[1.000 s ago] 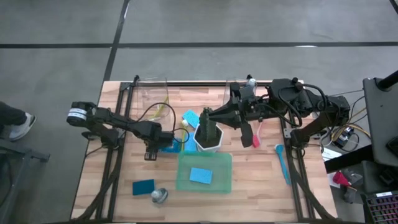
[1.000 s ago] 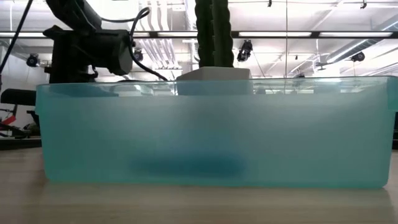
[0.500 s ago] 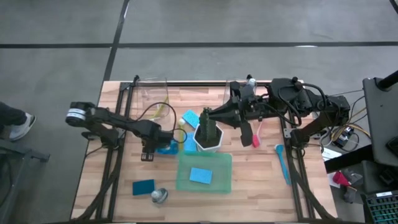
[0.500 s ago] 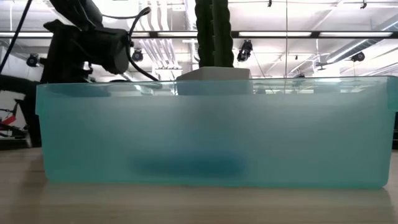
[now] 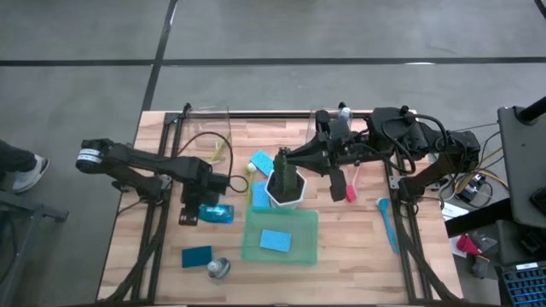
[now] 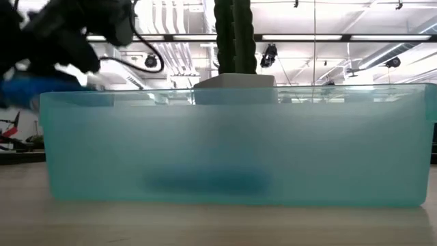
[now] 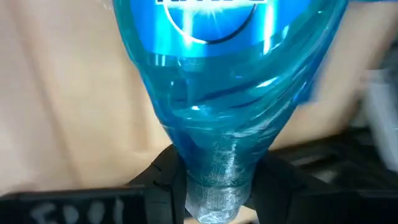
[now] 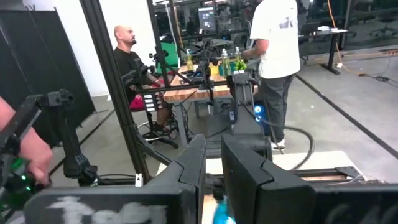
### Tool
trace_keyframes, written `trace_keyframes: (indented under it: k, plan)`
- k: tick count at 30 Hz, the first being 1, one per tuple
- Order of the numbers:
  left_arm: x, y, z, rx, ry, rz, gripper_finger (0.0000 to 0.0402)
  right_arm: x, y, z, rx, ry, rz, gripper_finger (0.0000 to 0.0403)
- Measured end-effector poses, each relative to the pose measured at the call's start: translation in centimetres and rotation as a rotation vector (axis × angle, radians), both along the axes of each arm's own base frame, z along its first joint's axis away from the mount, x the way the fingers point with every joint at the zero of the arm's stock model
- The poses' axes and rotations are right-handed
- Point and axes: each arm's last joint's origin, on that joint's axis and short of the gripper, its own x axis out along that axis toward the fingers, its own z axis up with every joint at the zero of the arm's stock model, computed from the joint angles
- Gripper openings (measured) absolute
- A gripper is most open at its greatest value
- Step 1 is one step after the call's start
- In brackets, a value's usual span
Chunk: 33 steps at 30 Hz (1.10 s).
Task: Pick & Place Kitchen Sink Supplies
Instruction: Put the dish soap into the right transparent bin
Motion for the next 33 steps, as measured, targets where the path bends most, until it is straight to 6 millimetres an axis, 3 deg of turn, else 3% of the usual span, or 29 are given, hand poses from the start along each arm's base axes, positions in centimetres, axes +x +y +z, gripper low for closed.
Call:
trace_keyframes:
  k: [8, 15, 19, 26, 33]
  plan:
    - [-0.9, -0.9, 5.5, -0.397, 0.007, 0.183, 0.0127, 0.2, -0.1, -0.2, -0.053, 0.008, -0.024, 0.0050]
    - [-1.6, -1.3, 11.6, -0.729, 0.007, 0.318, 0.0127, 0.2, 0.0, -0.3, -0.159, 0.000, -0.016, 0.0050]
    - [-1.2, -1.4, 14.6, -0.842, 0.026, 0.373, 0.0127, 0.3, 0.0, -0.5, -0.168, 0.008, -0.015, 0.0050]
    - [0.9, -1.4, 18.7, -0.858, -0.094, 0.446, 0.0129, 0.4, 0.1, -0.6, -0.093, 0.017, 0.010, 0.0066]
    - [5.5, -1.4, 21.5, -0.915, -0.355, 0.511, 0.0129, 0.3, 0.3, -0.6, -0.018, 0.026, 0.072, 0.0172]
